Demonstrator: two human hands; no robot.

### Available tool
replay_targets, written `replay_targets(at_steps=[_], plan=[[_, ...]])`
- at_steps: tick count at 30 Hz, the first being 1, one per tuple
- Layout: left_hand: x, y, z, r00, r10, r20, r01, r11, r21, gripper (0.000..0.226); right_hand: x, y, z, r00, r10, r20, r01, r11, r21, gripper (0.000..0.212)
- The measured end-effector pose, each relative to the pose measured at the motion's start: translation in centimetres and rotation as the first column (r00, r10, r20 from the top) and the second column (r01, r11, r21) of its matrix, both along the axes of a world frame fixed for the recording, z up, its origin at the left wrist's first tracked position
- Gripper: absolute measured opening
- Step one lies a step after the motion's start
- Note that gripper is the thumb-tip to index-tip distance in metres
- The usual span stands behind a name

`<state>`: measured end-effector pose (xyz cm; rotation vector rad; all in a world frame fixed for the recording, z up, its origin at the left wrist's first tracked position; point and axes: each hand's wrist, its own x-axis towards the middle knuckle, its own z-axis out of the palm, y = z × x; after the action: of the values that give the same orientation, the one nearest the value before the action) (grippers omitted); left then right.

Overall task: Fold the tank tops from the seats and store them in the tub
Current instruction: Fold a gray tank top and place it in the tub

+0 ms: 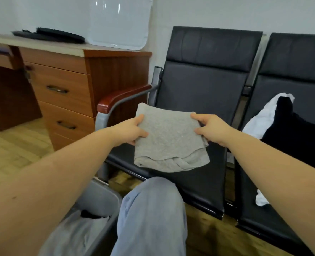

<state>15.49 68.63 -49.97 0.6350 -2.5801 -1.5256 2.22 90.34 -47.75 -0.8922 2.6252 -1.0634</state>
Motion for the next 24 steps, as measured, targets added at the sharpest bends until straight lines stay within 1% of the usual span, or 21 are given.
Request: replay_targets(at_steps=[2,5,10,12,16,18,21,24], plan=[[2.2,-2.0,0.2,0.999,0.048,0.021,-0.048,0.999,0.022,0.073,1.2,-2.8,0.1,0.998,0.057,0.008,-0.057,0.998,0.016,0.063],[6.1,-5.3,0.0,0.991,0.124,0.058,-0.124,0.992,-0.007,0.074,3.1,-7.5,0.1,0.988,0.156,-0.002,-0.156,0.987,0.049,0.063],[13.3,-10.2,-1.3,0.954,0.289,0.086,-0.288,0.957,-0.016,0.078,7.1,-15.5,-0.9,0.945,0.324,-0.053,-0.317,0.942,0.108,0.063],[16.3,-11.6,-2.5,0.928,0.361,0.090,-0.363,0.932,0.012,0.078,8.9,-18.5,-1.9,0.913,0.400,-0.076,-0.390,0.913,0.117,0.063],[22.6,-13.3,-6.5,0.863,0.492,0.113,-0.504,0.850,0.154,0.080,13.4,-23.3,-4.6,0.855,0.514,-0.073,-0.499,0.852,0.160,0.062],[25.6,-13.7,-8.3,0.833,0.538,0.128,-0.553,0.810,0.194,0.081,15.8,-25.0,-6.2,0.830,0.554,-0.068,-0.534,0.823,0.195,0.061],[29.2,-13.9,-10.4,0.798,0.586,0.144,-0.603,0.769,0.212,0.081,18.9,-26.9,-9.1,0.786,0.617,-0.039,-0.596,0.772,0.220,0.060],[31.9,-13.9,-12.2,0.773,0.612,0.167,-0.634,0.744,0.209,0.083,21.4,-28.0,-11.9,0.763,0.646,0.005,-0.631,0.743,0.221,0.061]])
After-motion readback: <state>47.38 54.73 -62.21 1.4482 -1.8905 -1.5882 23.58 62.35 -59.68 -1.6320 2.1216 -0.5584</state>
